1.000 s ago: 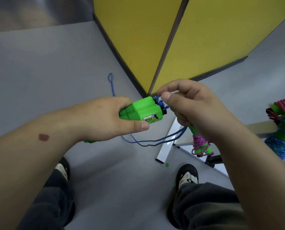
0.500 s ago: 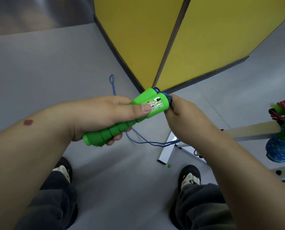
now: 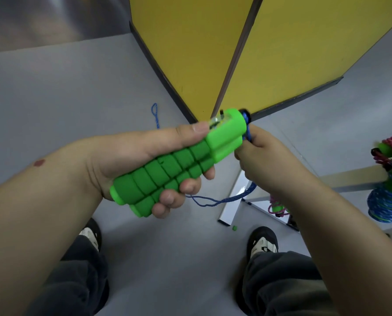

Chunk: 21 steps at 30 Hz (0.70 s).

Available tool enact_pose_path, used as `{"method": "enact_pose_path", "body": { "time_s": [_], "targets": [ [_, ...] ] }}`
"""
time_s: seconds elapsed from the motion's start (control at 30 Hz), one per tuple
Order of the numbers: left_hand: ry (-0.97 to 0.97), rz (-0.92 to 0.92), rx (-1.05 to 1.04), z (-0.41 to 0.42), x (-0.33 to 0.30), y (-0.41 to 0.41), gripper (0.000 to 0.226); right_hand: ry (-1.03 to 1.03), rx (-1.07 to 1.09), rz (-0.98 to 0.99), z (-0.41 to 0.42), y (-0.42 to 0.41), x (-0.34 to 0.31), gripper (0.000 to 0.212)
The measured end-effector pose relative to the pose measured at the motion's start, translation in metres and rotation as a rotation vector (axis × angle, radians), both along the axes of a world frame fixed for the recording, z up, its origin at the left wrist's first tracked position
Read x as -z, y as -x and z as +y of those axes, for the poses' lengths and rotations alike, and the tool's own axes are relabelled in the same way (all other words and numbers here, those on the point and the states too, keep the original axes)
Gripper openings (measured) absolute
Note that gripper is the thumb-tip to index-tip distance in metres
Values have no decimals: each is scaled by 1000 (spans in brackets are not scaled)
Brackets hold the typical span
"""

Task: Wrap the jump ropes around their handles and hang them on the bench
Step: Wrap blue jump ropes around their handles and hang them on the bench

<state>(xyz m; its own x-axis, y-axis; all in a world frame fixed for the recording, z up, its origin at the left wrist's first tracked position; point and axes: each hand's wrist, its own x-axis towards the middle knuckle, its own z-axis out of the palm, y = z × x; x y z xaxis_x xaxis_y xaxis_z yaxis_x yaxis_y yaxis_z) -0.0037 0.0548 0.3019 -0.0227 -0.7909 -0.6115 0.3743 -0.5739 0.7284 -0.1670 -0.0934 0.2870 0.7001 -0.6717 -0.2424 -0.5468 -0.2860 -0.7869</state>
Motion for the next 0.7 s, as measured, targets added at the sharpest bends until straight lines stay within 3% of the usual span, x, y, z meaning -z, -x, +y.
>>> {"method": "enact_pose_path", "body": {
  "time_s": [0.1, 0.2, 0.27, 0.37, 0.43, 0.57, 0.7],
  "targets": [
    [43, 70, -33, -1, 0, 1, 61, 88, -92, 115, 9, -1, -2, 30],
    [20, -13, -104, -6, -3, 6, 69, 315, -227, 262, 18, -2, -5, 29],
    [-37, -398, -75, -11, 3, 9, 69, 405, -304, 332, 22, -2, -10, 34],
    [-150, -1076, 157, -10, 13, 10, 58, 469, -416, 345, 22, 1, -18, 35],
    [-183, -1251, 297, -9, 17, 10, 57, 442, -456, 292, 20, 3, -23, 31],
    [-112, -1288, 475, -7, 16, 12, 56, 264, -402, 173, 4, 8, -25, 23],
    [-54, -1176, 570, -3, 9, 8, 58, 37, -336, 16, -7, 13, -25, 18]
  ]
}}
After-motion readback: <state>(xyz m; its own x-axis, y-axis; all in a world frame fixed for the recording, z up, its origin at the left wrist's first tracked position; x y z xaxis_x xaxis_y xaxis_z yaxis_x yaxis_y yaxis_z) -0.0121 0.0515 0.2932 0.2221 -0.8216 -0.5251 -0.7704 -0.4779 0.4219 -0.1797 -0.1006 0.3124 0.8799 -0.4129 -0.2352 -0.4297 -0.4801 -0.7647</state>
